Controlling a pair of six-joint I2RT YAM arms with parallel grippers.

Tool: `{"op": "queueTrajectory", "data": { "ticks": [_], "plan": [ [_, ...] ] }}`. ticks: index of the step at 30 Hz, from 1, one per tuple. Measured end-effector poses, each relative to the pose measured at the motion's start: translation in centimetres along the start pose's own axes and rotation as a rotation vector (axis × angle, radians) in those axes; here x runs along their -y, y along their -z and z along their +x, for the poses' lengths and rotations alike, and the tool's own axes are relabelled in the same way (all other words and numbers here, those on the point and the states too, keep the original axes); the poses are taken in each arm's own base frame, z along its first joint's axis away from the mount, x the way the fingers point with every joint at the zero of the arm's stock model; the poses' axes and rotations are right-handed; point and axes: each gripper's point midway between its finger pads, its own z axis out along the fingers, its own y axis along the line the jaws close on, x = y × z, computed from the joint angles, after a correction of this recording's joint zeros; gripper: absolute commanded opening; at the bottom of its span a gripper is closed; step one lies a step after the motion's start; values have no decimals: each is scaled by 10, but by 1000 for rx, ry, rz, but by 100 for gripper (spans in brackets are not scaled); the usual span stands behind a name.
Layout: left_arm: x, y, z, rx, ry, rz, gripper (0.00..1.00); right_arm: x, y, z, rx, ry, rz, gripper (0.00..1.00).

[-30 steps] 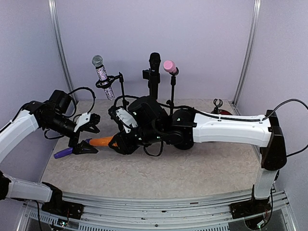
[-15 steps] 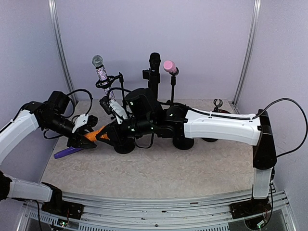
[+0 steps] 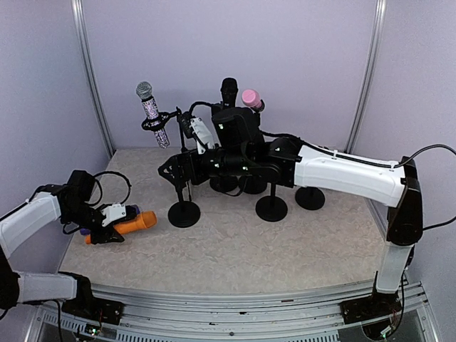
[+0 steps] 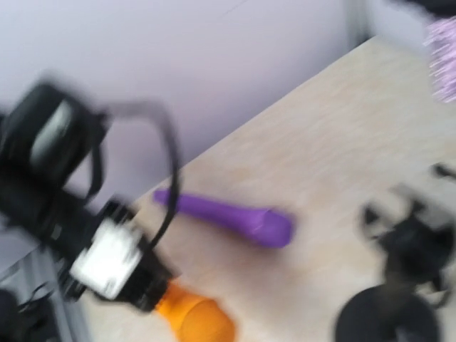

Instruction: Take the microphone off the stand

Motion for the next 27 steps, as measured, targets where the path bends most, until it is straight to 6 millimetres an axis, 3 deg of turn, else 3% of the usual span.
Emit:
{"op": "queueTrajectory", "data": {
  "ticks": [6,10,17,22,27],
  "plan": [
    [1,-28,67,-195,31,-105,28,30,-6,-28,46,50,159,100],
    [-8,-32,90,-261,51,-173,34,48,-26,-20,22,104,247,100],
    [-29,-25,106,-310,59,-275,62,85,-71,25,-84,194,374,100],
    [-31,-21,108,-315,43,-292,68,104,-89,40,-119,251,433,98],
    [-25,-20,100,-275,36,-270,72,110,-94,36,-107,294,461,89]
  ]
}}
